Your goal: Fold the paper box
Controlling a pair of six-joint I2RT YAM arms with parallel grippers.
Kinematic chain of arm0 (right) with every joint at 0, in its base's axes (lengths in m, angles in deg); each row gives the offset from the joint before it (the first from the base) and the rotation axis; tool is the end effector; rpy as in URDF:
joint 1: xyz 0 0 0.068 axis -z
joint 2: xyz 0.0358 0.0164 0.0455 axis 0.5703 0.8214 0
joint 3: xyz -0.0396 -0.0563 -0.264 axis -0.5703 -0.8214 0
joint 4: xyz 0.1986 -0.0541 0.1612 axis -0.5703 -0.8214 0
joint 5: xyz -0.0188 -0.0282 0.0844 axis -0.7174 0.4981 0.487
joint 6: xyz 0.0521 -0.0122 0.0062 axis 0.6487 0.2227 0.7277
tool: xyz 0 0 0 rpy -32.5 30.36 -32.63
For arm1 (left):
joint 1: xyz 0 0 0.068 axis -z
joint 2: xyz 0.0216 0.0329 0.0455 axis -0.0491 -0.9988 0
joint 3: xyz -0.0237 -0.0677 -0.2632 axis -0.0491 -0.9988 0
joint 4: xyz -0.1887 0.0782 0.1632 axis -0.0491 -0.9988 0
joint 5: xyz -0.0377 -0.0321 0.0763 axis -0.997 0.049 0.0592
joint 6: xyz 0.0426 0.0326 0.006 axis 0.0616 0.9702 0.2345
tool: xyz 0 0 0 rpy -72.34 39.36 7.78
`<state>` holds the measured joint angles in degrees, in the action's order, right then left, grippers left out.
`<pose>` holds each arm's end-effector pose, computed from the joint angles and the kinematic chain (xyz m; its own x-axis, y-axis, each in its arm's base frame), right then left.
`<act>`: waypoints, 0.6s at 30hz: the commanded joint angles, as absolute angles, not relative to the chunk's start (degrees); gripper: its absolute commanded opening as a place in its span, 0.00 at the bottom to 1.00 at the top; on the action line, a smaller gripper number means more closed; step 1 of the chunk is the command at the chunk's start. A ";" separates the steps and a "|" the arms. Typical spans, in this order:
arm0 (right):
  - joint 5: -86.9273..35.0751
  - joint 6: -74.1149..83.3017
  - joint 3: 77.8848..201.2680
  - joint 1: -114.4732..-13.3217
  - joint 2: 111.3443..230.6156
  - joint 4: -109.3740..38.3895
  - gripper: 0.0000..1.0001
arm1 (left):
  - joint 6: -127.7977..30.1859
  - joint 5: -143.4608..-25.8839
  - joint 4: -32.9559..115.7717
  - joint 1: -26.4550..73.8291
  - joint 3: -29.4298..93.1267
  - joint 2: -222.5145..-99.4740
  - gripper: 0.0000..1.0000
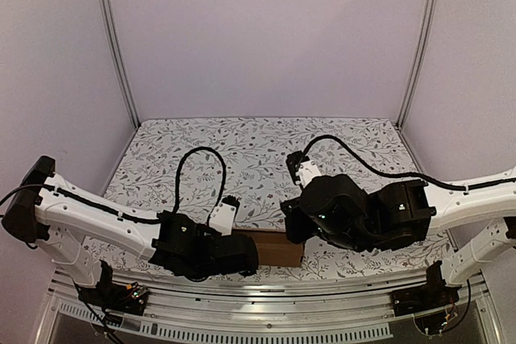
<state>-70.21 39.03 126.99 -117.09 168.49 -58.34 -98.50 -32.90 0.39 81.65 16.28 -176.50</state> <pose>0.0611 0.2942 0.3000 -0.5467 -0.0949 -0.8319 -0.4957 0.8374 0.2302 0.0524 -0.2855 0.1933 -0.6605 0.2233 -0.7168 0.2568 0.9644 0.0637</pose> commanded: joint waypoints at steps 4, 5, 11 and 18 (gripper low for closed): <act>-68.46 36.50 130.71 -114.59 179.48 -52.56 0.00 | -99.72 -36.93 -2.73 83.11 16.24 -177.46 0.00; -68.31 36.59 130.86 -114.55 180.95 -51.38 0.00 | -99.98 -36.95 -2.71 83.13 16.13 -177.36 0.00; -66.12 39.56 129.03 -114.62 188.81 -45.31 0.00 | -100.92 -37.38 -2.71 83.24 15.33 -177.28 0.00; -69.20 43.18 126.16 -117.36 193.30 -42.55 0.00 | -101.94 -38.63 -2.66 83.29 14.20 -176.30 0.05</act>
<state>-68.48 40.24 127.93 -116.00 189.56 -43.98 -101.15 -33.32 -0.01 81.96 16.21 -176.35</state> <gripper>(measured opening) 0.005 0.008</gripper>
